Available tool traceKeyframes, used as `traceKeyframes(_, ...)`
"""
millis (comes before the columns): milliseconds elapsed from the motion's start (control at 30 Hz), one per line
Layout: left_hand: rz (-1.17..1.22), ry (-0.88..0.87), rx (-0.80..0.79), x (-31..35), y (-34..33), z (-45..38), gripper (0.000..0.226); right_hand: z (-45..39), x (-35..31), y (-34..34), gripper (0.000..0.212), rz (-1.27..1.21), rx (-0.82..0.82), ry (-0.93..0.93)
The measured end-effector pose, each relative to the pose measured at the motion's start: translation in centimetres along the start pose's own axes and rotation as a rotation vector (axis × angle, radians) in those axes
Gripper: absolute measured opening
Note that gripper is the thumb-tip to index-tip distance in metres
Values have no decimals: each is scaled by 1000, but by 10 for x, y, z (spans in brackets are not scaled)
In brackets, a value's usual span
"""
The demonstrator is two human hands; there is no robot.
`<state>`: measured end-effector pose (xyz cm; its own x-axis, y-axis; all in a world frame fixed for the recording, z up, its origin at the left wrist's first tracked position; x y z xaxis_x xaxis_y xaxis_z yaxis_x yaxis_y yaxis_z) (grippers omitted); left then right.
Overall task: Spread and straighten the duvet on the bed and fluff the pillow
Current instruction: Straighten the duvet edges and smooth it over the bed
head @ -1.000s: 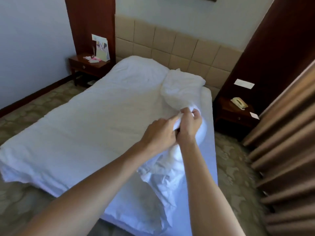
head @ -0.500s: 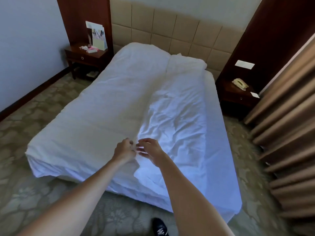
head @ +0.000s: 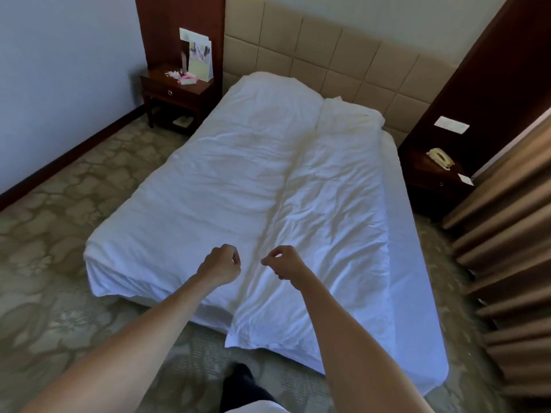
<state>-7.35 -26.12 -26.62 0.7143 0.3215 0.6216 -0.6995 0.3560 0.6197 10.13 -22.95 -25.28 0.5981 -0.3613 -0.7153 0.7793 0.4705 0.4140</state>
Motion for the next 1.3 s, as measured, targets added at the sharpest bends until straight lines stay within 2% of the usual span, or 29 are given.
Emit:
traceKeyframes(200, -58, 9, 26, -44, 84, -35, 14, -68, -71, -34, 37, 162, 22, 101)
traceKeyframes(367, -101, 76, 80, -109, 181, -72, 17, -156, -152, -91, 36, 250, -2, 155)
traceKeyframes(533, -132, 221, 61, -194, 282, -99, 15, -227, -240, -168, 36, 270, -149, 188)
traceKeyframes(633, -142, 229, 126, -223, 338, -117, 17, -256, -290, -200, 35, 319, -199, 234)
traceKeyframes(733, -165, 231, 112, -245, 372, -138, 18, -285, -324, -220, 34, 365, -218, 232)
traceKeyframes(967, -192, 185, -20, -304, 431, -214, 15, -354, -366, -249, 37, 475, -137, 137)
traceKeyframes(1133, -189, 55, -118, -334, 493, -284, 21, -397, -401, -270, 38, 421, -22, 22)
traceKeyframes(1300, -203, -48, -205, -359, 578, -332, 24, -425, -462, -291, 37, 327, 128, -100)
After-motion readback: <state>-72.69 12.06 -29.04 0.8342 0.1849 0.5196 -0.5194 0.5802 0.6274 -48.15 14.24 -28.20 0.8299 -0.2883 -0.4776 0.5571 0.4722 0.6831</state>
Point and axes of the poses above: each hand's wrist, its own z-axis away from the middle knuckle, its own y-axis out of the back of the hand, x = y × z, the point moved 4 cm from there along -z, towards the middle knuckle, and after that the axes turned 9 degrees about -x, right-handed, at the moved point
